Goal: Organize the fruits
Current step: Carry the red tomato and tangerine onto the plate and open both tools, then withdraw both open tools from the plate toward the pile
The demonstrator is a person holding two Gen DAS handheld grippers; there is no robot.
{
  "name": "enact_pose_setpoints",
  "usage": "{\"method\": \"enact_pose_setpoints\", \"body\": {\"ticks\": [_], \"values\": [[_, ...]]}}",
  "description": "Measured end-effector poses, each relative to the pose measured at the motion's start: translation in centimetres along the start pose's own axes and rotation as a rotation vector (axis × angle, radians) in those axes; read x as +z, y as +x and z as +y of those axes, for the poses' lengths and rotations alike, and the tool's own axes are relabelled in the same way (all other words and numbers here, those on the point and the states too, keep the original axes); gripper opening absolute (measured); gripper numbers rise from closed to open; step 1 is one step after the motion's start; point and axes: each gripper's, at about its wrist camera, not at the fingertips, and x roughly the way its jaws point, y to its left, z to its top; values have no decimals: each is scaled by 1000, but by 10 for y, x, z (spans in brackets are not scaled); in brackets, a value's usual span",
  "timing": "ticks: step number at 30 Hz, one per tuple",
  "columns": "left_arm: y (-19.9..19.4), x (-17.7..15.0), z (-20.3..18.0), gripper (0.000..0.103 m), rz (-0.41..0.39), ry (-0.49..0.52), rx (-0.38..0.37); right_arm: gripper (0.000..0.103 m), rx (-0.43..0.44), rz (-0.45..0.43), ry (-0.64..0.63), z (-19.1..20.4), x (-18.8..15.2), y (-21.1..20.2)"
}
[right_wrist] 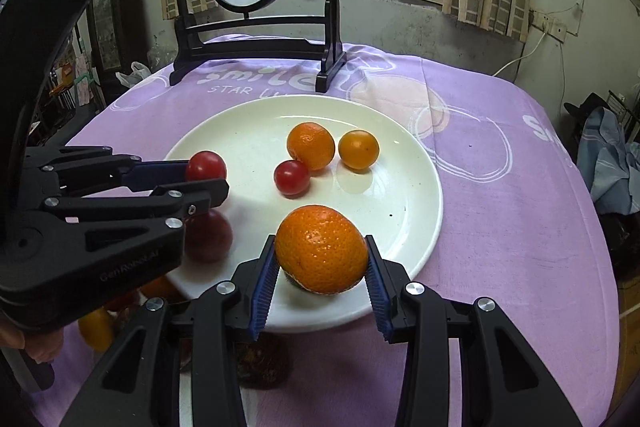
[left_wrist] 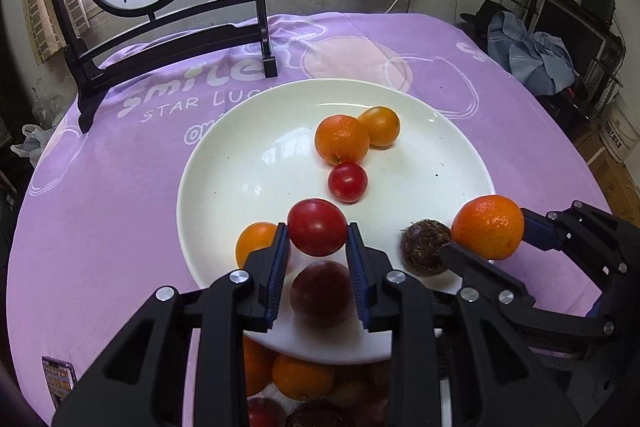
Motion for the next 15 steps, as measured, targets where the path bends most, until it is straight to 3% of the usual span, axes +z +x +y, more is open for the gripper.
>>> {"method": "enact_pose_setpoints", "body": {"ticks": [9, 10, 11, 15], "values": [[27, 8, -6, 30, 37, -8, -15, 46, -9, 19, 74, -19, -3, 22], [27, 8, -6, 36, 36, -10, -16, 57, -17, 11, 85, -21, -3, 22], [26, 8, -5, 43, 27, -16, -15, 61, -30, 3, 90, -23, -4, 20], [10, 4, -7, 48, -10, 3, -5, 62, -14, 2, 100, -26, -7, 15]]}}
